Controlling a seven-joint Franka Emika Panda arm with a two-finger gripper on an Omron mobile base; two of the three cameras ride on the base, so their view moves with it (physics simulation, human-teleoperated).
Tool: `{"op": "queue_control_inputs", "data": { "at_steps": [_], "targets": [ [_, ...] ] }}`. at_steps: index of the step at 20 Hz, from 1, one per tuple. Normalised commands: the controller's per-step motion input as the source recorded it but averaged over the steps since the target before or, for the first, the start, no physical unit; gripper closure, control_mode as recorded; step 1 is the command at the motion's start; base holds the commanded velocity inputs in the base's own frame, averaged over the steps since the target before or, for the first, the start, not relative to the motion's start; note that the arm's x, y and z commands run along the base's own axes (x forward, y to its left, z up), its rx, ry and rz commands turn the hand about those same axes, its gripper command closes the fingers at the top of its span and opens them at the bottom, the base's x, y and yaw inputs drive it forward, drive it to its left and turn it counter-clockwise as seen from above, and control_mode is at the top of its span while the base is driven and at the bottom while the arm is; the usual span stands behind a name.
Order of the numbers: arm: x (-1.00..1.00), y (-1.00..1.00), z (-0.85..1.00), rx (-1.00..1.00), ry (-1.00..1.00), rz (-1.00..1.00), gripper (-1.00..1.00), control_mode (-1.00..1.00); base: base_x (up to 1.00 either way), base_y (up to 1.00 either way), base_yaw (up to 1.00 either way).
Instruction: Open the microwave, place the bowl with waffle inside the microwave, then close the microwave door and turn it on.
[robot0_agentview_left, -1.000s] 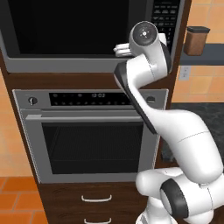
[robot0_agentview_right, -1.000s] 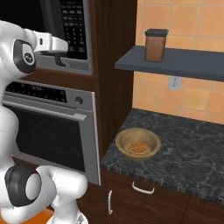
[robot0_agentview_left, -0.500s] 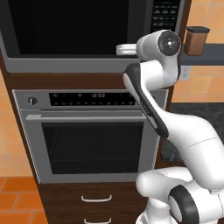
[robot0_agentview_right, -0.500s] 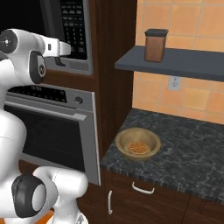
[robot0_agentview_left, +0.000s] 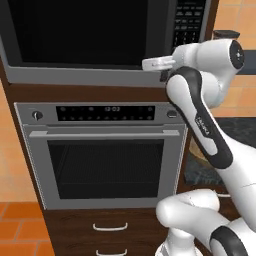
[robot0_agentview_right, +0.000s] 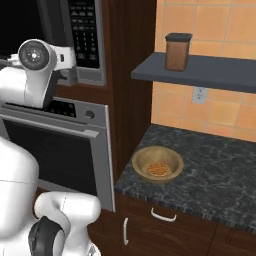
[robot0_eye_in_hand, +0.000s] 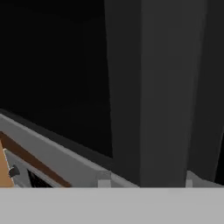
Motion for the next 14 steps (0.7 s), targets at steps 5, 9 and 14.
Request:
{"op": "queue_control_inputs", "data": {
  "at_steps": [5,9,14],
  "targets": [
    [-1.0,1.0,0.0,-0.09,0.03,0.15,1.0,-1.0,0.0,0.0,0.0],
    [-1.0,1.0,-0.02,-0.16,-0.01,0.06,1.0,-1.0,0.0,0.0,0.0],
    [-0.94,1.0,-0.06,-0.19,-0.01,0.02,1.0,-1.0,0.0,0.0,0.0]
  ]
}}
